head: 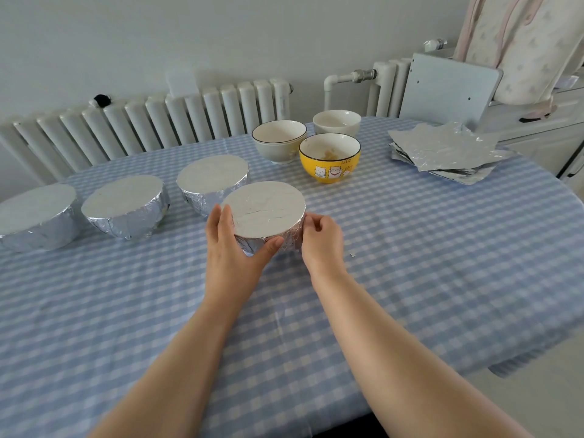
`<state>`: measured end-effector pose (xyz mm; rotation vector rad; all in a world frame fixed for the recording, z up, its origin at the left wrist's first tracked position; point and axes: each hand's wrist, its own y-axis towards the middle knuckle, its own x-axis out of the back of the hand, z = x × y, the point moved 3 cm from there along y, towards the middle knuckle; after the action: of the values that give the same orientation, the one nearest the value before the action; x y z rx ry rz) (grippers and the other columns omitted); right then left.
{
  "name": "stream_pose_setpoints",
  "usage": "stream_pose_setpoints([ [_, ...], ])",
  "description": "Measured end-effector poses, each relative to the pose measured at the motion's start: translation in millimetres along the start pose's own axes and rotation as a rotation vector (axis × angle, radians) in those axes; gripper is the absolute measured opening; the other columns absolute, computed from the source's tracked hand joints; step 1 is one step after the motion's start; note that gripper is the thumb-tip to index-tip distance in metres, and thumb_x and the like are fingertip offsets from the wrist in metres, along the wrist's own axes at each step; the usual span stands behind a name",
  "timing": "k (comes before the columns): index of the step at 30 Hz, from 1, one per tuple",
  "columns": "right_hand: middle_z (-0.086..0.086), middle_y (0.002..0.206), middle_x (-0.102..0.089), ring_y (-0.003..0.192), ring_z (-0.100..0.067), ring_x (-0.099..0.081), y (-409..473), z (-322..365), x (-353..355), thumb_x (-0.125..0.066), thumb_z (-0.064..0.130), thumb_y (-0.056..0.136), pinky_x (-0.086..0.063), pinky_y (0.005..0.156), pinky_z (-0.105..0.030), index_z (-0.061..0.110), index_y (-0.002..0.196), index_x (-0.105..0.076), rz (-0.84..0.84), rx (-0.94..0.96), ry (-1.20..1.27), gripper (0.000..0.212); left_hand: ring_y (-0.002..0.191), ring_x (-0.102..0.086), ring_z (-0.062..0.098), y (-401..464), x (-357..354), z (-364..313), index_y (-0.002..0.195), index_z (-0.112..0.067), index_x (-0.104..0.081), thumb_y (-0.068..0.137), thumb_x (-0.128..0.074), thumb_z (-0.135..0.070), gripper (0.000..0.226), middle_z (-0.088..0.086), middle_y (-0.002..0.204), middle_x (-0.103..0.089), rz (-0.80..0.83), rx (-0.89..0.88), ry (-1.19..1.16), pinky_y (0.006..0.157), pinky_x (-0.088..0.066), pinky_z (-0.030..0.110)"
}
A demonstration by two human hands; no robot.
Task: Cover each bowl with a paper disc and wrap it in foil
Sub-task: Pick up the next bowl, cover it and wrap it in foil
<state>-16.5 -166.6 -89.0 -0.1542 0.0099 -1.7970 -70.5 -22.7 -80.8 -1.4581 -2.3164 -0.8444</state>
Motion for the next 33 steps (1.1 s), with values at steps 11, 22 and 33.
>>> stream_pose_setpoints([
  [11,0.009,0.083,-0.069,0.076,-0.004,-0.064,-3,0,7,-0.044,0.021,0.102,-0.047,0.062,-0.016,0.018,0.092,-0.071,-0.021,-0.016,0.077,0.029,0.150,-0.012,0.014,-1,0,-2,0.156,-0.014,-0.017,0.065,-0.064,-0.067,0.116,0.000,0.163,-0.007,0.004,0.003,0.002,0.116,-0.020,0.026],
  [22,0.012,0.088,-0.073,0.088,-0.001,-0.067,-20,-1,-5,-0.045,0.041,0.103,-0.051,0.073,-0.018,0.026,0.095,-0.073,0.110,0.011,0.162,0.033,0.150,-0.010,0.013,0,0,0,0.156,-0.014,-0.012,0.074,-0.072,-0.055,0.109,-0.001,0.163,-0.004,0.008,-0.001,0.033,0.110,-0.017,0.022],
  [33,-0.004,0.094,-0.073,0.094,-0.018,-0.067,-12,-7,-4,-0.047,0.041,0.101,-0.046,0.106,-0.044,0.007,0.105,-0.069,0.130,-0.229,0.485,0.040,0.149,-0.014,0.014,-5,-1,-2,0.154,-0.015,-0.024,0.070,-0.062,-0.065,0.105,0.004,0.163,-0.010,-0.002,-0.015,0.011,0.112,-0.019,0.022],
])
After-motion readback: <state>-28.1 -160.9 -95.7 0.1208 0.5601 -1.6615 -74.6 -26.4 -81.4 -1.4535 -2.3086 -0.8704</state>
